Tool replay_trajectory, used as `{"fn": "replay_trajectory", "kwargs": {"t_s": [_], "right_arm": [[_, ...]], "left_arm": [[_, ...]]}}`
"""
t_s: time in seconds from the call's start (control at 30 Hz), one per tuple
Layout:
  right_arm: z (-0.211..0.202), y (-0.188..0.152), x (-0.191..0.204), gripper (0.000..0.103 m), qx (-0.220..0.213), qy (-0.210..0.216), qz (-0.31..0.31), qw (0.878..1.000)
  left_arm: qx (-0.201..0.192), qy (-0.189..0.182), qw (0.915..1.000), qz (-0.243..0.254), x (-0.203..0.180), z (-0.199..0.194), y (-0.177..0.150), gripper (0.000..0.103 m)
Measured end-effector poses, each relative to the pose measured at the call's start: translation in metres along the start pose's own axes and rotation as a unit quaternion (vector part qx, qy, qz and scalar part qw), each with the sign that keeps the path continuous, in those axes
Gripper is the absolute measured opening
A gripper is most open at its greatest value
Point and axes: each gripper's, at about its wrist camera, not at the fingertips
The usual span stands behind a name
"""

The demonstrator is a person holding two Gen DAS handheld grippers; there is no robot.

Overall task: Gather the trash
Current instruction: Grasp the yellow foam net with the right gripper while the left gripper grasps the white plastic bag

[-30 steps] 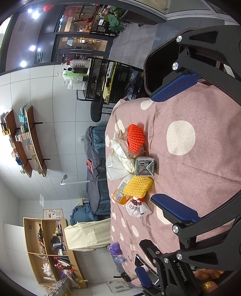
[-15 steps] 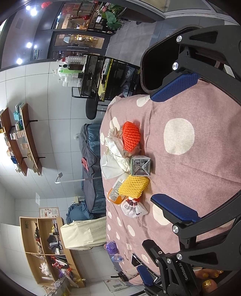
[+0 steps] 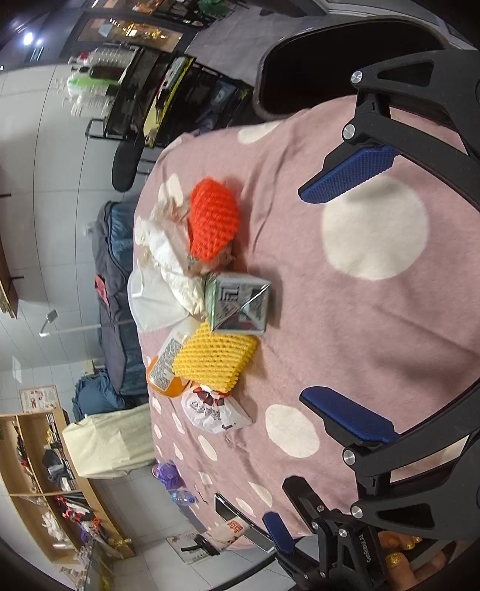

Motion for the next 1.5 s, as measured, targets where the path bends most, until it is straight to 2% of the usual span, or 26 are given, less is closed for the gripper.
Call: {"fn": "replay_trajectory", "kwargs": {"t_s": [0.1, 0.17, 0.23, 0.37, 0.47, 0.57, 0.63, 0.67, 0.73, 0.83, 1.03, 1.17, 1.27, 1.4, 1.5], "right_arm": [[0.012, 0.013, 0.015, 0.098, 0.014, 0.029, -0.027, 0.999], [0.018, 0.02, 0.027, 0.098, 0.018, 0.045, -0.05, 0.998], [0.019, 0.026, 0.035, 0.098, 0.013, 0.046, -0.066, 0.997], [0.023, 0.034, 0.04, 0.098, 0.01, 0.056, -0.078, 0.995], [0.027, 0.036, 0.041, 0.098, 0.014, 0.056, -0.085, 0.995], [0.03, 0.038, 0.041, 0.098, 0.014, 0.056, -0.09, 0.994], [0.034, 0.039, 0.04, 0.098, 0.016, 0.054, -0.092, 0.994], [0.036, 0.039, 0.04, 0.098, 0.018, 0.054, -0.092, 0.994], [0.039, 0.04, 0.041, 0.098, 0.021, 0.055, -0.094, 0.994], [0.043, 0.042, 0.045, 0.098, 0.022, 0.057, -0.103, 0.993], [0.049, 0.044, 0.063, 0.098, 0.023, 0.07, -0.128, 0.989], [0.064, 0.046, 0.08, 0.086, 0.04, 0.073, -0.147, 0.986], [0.079, 0.047, 0.094, 0.085, 0.056, 0.072, -0.164, 0.982], [0.1, 0.042, 0.112, 0.083, 0.078, 0.051, -0.195, 0.976], [0.115, 0.036, 0.121, 0.07, 0.096, 0.033, -0.213, 0.972]], "left_arm": [[0.009, -0.027, 0.9996, -0.002, 0.01, 0.018, 0.013, 0.088], [0.006, -0.031, 0.9995, 0.007, 0.015, 0.028, 0.023, 0.087], [0.005, -0.038, 0.9992, 0.009, 0.023, 0.041, 0.034, 0.086], [0.022, -0.077, 0.9967, -0.012, 0.038, 0.066, 0.048, 0.082], [0.042, -0.101, 0.9939, -0.014, 0.039, 0.085, 0.051, 0.072], [0.057, -0.133, 0.9888, -0.037, 0.042, 0.1, 0.051, 0.055], [0.058, -0.151, 0.9855, -0.051, 0.043, 0.103, 0.052, 0.038], [0.056, -0.152, 0.9854, -0.052, 0.042, 0.103, 0.052, 0.034], [0.051, -0.152, 0.986, -0.045, 0.039, 0.101, 0.053, 0.018], [0.039, -0.147, 0.9875, -0.041, 0.037, 0.095, 0.054, 0.005], [-0.004, -0.127, 0.9904, -0.055, 0.05, 0.065, 0.06, 0.003], [-0.027, -0.092, 0.994, -0.053, 0.059, 0.043, 0.065, 0.003], [-0.039, -0.069, 0.995, -0.06, 0.068, 0.03, 0.064, 0.003], [-0.044, -0.055, 0.9953, -0.067, 0.076, 0.022, 0.062, 0.003], [-0.047, -0.052, 0.9949, -0.073, 0.08, 0.019, 0.06, 0.003]]}}
Point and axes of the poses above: each gripper's, at about its wrist camera, not at the fingertips, and z roughly the way its jaws point, x to its left, y to its top, and after that the axes turned 11 degrees about z, right-handed
